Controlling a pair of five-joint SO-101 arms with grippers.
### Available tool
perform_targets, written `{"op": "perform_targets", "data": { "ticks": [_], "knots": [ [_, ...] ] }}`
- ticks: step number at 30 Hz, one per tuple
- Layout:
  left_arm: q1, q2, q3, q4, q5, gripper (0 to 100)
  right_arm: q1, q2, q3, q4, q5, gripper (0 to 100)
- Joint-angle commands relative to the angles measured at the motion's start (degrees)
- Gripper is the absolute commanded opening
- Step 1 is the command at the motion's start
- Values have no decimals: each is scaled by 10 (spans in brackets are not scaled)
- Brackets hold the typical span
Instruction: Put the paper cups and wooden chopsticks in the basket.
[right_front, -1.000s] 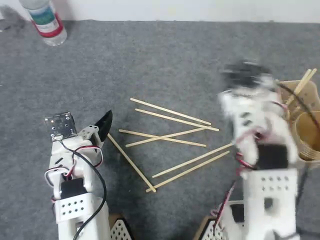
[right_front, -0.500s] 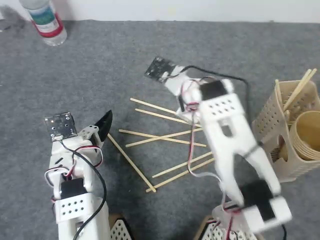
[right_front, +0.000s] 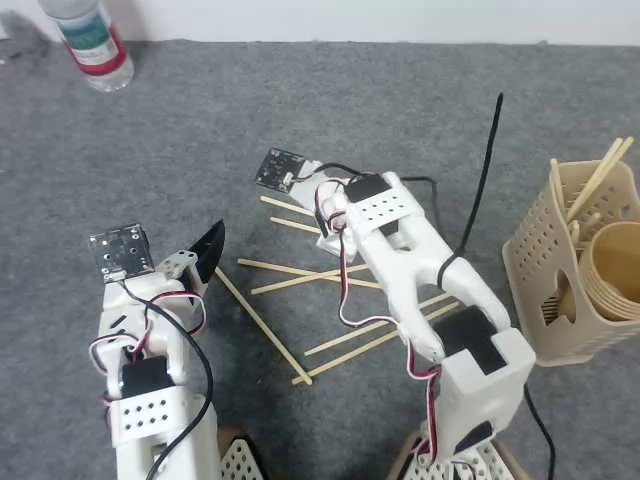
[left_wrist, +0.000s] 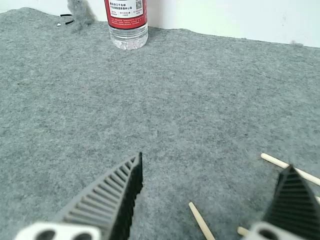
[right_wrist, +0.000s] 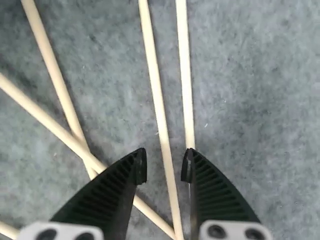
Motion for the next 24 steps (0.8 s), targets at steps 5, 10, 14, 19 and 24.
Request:
{"op": "perform_targets", "data": {
  "ticks": [5, 10, 14, 19, 24],
  "knots": [
    [4, -7, -5, -10, -4, 386, -15, -5, 15, -69, 11, 123],
    [4, -7, -5, -9, -4, 386, -14, -7, 38, -101, 11, 123],
    [4, -7, -5, -9, -4, 386, -15, -6, 38, -106, 11, 123],
    [4, -7, -5, -9, -4, 386, -15, -5, 40, -122, 39, 123],
    [4, -7, -7, 3, -4, 386, -15, 23, 36, -149, 59, 122]
  ]
}}
